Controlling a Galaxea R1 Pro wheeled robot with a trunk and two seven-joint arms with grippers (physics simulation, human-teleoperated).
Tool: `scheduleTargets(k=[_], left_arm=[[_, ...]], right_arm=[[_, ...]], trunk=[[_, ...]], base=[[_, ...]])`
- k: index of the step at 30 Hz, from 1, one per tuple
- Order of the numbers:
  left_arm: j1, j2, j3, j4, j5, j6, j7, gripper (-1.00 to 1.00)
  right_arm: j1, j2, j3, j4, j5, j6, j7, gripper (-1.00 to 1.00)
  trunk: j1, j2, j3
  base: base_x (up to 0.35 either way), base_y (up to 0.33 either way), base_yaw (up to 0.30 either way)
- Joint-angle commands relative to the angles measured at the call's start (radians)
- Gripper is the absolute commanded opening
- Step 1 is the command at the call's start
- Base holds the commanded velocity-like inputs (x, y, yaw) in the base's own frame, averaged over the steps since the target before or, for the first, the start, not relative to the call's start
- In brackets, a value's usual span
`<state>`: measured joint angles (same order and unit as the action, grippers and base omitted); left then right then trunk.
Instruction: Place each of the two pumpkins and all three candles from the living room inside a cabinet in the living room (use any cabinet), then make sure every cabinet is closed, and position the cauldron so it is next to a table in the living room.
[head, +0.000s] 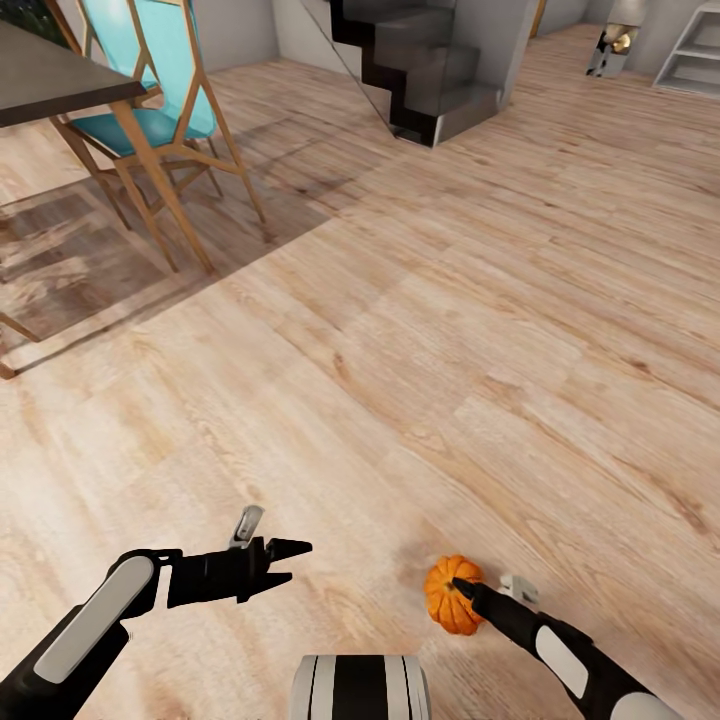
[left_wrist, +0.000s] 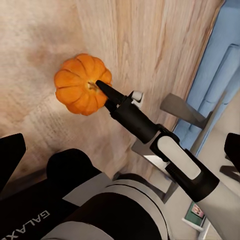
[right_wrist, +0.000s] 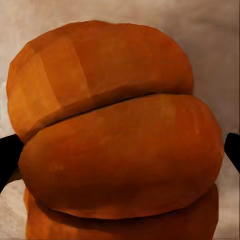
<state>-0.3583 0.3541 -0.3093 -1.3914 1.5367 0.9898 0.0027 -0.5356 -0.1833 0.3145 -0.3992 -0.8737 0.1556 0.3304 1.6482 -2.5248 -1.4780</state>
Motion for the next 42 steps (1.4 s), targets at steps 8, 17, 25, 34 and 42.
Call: scheduleTargets(k=[8, 17, 25, 34, 42], left_arm=[[-0.001, 0.000, -0.002, 0.000, 0.002, 0.001, 0.000, 1.00], [-0.001, 0.000, -0.004, 0.000, 0.002, 0.001, 0.000, 1.00], [-0.001, 0.000, -0.004, 0.000, 0.002, 0.001, 0.000, 1.00], [-0.001, 0.000, -0.004, 0.000, 0.002, 0.001, 0.000, 1.00], [-0.001, 0.000, -0.004, 0.000, 0.002, 0.001, 0.000, 1.00]], right_arm=[[0.000, -0.001, 0.006, 0.059, 0.001, 0.002, -0.002, 1.00], [0.000, -0.002, 0.006, 0.059, 0.002, 0.002, -0.002, -1.00], [0.000, -0.001, 0.006, 0.059, 0.002, 0.003, -0.002, -1.00], [0.000, -0.001, 0.006, 0.059, 0.002, 0.003, -0.002, -1.00], [0.000, -0.001, 0.006, 0.059, 0.002, 0.004, -0.002, -1.00]], trunk=[[0.000, 0.000, -0.001], [0.000, 0.000, -0.001], [0.000, 0.000, -0.001], [-0.002, 0.001, 0.015], [-0.002, 0.001, 0.015]], base=[[-0.009, 0.036, 0.000], [0.000, 0.001, 0.000], [0.000, 0.000, 0.000], [0.000, 0.000, 0.000], [0.000, 0.000, 0.000]])
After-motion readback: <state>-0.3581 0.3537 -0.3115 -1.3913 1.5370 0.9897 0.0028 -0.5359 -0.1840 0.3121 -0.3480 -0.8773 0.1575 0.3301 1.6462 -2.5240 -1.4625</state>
